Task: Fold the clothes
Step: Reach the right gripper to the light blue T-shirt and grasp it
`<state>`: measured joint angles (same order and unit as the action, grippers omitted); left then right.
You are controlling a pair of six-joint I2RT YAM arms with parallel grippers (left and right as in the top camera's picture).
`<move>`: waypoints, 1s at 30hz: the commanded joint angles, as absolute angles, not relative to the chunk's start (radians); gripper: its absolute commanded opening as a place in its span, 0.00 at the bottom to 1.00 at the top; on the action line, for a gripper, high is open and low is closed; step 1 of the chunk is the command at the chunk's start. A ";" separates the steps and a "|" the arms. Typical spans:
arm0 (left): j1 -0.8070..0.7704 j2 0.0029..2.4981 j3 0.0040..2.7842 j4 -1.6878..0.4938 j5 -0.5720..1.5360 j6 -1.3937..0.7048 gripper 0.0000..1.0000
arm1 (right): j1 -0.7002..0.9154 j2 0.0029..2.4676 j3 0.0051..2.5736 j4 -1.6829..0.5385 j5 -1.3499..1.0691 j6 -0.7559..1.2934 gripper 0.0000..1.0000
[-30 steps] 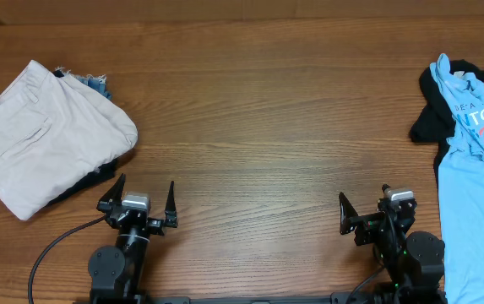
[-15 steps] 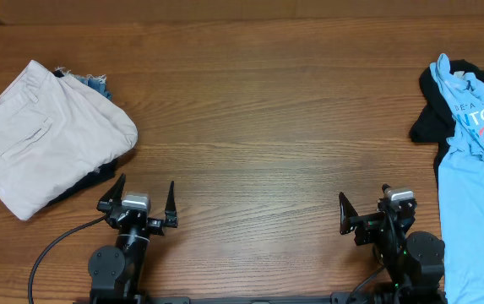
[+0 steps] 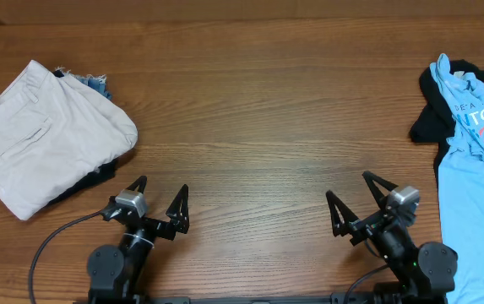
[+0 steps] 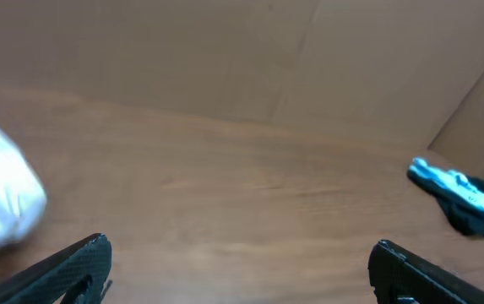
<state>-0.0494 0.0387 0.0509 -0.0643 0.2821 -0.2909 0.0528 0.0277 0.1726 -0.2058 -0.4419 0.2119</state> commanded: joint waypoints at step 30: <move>-0.077 1.379 1.475 -0.870 0.342 -0.060 1.00 | -0.525 1.950 1.728 -0.710 -0.128 0.422 0.93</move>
<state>-0.0723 1.3888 1.4452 -0.8780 0.3031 -0.0841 -0.4923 1.8874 1.7008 -0.7975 -0.1341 0.3614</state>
